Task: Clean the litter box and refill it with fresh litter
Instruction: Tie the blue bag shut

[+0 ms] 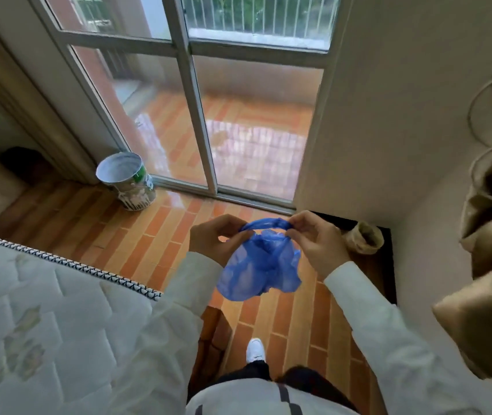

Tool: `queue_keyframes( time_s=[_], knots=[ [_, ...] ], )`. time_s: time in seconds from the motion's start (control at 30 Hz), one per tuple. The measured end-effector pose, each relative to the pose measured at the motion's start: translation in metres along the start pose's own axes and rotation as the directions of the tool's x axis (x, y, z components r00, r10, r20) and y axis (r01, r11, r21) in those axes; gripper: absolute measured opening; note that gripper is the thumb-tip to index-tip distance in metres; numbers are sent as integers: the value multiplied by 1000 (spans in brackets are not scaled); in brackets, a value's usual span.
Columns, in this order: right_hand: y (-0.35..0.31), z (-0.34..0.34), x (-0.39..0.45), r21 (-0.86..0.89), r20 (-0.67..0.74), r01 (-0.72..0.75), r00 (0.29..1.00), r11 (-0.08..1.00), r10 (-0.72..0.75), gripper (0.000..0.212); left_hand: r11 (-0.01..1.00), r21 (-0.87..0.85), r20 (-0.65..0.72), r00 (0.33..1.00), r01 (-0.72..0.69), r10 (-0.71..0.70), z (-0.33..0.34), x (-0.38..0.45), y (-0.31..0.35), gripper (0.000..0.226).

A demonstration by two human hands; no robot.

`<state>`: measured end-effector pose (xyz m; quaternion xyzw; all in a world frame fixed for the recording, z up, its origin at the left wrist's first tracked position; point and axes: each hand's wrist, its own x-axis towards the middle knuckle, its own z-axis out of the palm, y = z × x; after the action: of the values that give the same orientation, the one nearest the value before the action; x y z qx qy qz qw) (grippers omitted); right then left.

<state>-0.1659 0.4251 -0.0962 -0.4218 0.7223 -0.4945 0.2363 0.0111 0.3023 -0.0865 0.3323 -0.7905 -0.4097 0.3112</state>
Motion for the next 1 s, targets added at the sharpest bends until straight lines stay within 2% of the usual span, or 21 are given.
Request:
queue_keyframes(
  time_s=[0.2, 0.37, 0.53, 0.77, 1.0],
  knots=[
    [-11, 31, 127, -42, 104, 82, 992, 996, -77, 37, 996, 39, -105, 992, 80, -76, -27, 101, -34, 9],
    [-16, 68, 237, -27, 193, 145, 972, 989, -137, 19, 988, 68, -195, 973, 139, -124, -49, 181, -69, 11],
    [-16, 111, 346, -37, 299, 261, 924, 965, -239, 16, 975, 77, -321, 931, 210, -175, -72, 255, -104, 11],
    [-36, 181, 477, -12, 464, 348, 832, 937, -304, 12, 940, -8, -515, 805, 341, -296, -110, 338, -153, 13],
    [-58, 280, 584, -7, 590, 371, 751, 929, -295, 10, 874, -142, -607, 657, 464, -448, -168, 413, -219, 17]
  ],
)
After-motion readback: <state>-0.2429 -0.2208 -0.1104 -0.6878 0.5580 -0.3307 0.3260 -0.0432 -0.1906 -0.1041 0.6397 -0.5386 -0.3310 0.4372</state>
